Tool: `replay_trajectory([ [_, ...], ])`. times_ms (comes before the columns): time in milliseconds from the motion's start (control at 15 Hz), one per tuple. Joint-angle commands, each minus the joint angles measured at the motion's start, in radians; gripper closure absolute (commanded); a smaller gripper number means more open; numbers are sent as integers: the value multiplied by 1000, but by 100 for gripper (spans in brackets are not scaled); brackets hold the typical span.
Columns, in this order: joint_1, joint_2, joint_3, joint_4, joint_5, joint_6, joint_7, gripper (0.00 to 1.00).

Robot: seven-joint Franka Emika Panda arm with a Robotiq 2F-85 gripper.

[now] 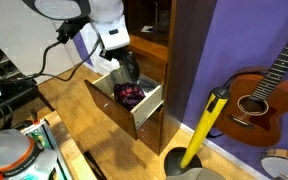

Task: Open the drawer and take the book out

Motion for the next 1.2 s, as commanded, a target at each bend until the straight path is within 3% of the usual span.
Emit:
replay_trajectory([
  [0, -20, -99, 35, -58, 14, 108, 31, 100],
  [333, -14, -179, 60, -100, 15, 239, 36, 100],
  [867, -20, -286, 71, -151, 6, 316, 53, 100],
  [1133, -9, -272, 88, -161, 9, 396, 41, 100],
])
